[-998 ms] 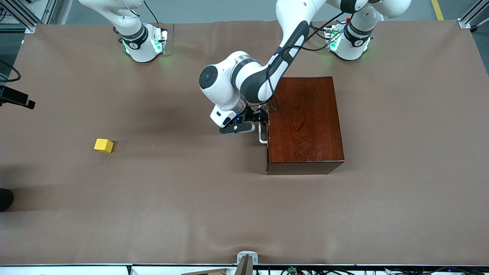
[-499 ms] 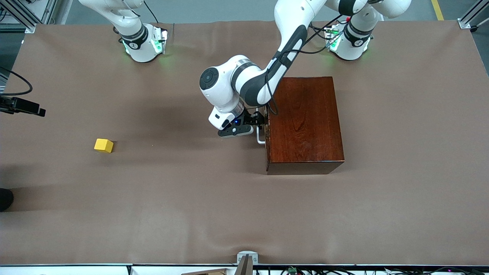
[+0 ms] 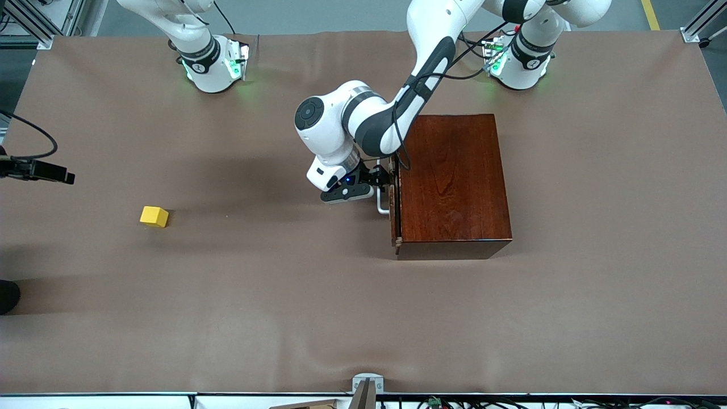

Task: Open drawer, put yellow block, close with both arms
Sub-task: 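Pull the drawer handle outward with the left gripper while the right gripper approaches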

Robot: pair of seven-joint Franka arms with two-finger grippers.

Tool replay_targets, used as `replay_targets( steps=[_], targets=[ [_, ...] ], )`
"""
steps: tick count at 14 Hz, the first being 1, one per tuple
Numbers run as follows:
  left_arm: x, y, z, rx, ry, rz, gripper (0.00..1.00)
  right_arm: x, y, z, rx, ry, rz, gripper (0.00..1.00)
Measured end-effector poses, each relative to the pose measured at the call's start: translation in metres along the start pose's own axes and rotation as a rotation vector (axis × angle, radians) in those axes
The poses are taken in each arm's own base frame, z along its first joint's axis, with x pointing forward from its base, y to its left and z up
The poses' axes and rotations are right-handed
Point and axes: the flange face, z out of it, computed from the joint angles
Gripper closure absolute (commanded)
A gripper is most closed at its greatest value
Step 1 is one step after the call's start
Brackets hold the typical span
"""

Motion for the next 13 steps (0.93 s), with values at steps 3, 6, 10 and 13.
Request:
replay_targets(
  steps=[3, 6, 10, 13],
  targets=[
    [0.0, 0.002, -0.002, -0.017, 0.01, -0.017, 0.0, 0.011, 0.004, 0.007, -0.002, 0.023, 0.006, 0.0],
    [0.001, 0.004, -0.004, -0.037, 0.018, -0.054, 0.0, 0.02, 0.015, 0.022, 0.005, 0.023, 0.024, 0.0],
    [0.003, 0.006, -0.005, -0.06, 0.023, -0.096, 0.0, 0.03, 0.023, 0.054, 0.034, 0.032, 0.043, 0.0],
    [0.004, 0.007, -0.006, -0.08, 0.022, -0.12, 0.0, 0.034, 0.026, 0.078, 0.043, 0.027, 0.05, 0.0]
  ],
)
